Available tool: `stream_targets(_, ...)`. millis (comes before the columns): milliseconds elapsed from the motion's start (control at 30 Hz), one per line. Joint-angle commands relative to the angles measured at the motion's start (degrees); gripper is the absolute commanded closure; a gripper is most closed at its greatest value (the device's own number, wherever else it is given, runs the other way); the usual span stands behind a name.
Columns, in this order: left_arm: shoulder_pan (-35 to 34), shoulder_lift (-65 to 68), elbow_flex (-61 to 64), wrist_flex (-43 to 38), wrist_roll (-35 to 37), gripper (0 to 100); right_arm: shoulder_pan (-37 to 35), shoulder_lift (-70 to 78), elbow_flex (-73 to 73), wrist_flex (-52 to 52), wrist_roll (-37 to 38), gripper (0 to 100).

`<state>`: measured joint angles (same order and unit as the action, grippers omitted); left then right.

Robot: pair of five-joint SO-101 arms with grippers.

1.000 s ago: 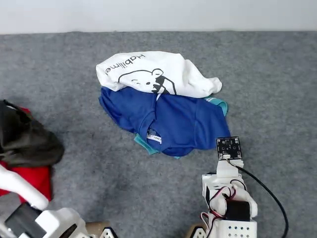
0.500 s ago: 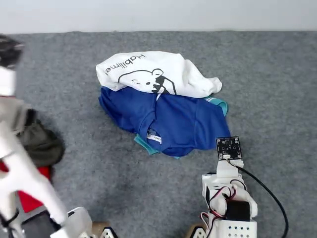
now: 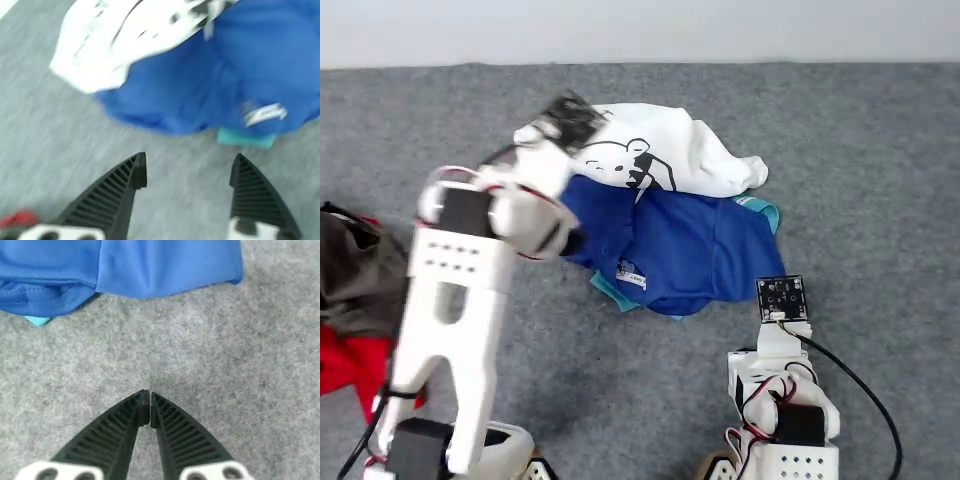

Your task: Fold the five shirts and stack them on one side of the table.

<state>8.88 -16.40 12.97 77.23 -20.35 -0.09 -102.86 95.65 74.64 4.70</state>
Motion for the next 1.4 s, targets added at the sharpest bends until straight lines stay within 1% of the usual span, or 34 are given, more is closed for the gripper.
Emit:
stream_targets(0,3.60,3.16,1.19,-6.95,2.73,72,0.04,-0.48,0.79,0.13,0.62,99.0)
stream_targets(133,3.69,12.66,-1.54,-9.93,4.31,72,0.04,-0.48,0.79,0.13,0.62,99.0)
stream_targets(267,3.60,19.87,-9.63,-9.67,4.48,72,0.04,-0.48,0.79,0.13,0.62,99.0)
stream_targets(467,3.34,25.41,-20.88,-9.67,4.48,72,0.04,-0.48,0.79,0.13,0.62,99.0)
stream_targets(800,3.60,33.58,-31.87,-11.08,4.13,72,0.04,-0.48,0.79,0.13,0.62,99.0)
stream_targets(967,3.34,43.25,-35.12,-15.47,4.13,72,0.04,-0.48,0.79,0.13,0.62,99.0)
stream_targets(1233,3.52,59.25,-43.47,-13.80,4.40,73,0.04,-0.48,0.79,0.13,0.62,99.0)
stream_targets(1300,3.43,62.86,-46.11,-13.36,4.48,75,0.04,-0.48,0.79,0.13,0.62,99.0)
stream_targets(1367,3.43,65.05,-49.19,-12.22,4.40,80,0.04,-0.48,0.79,0.13,0.62,99.0)
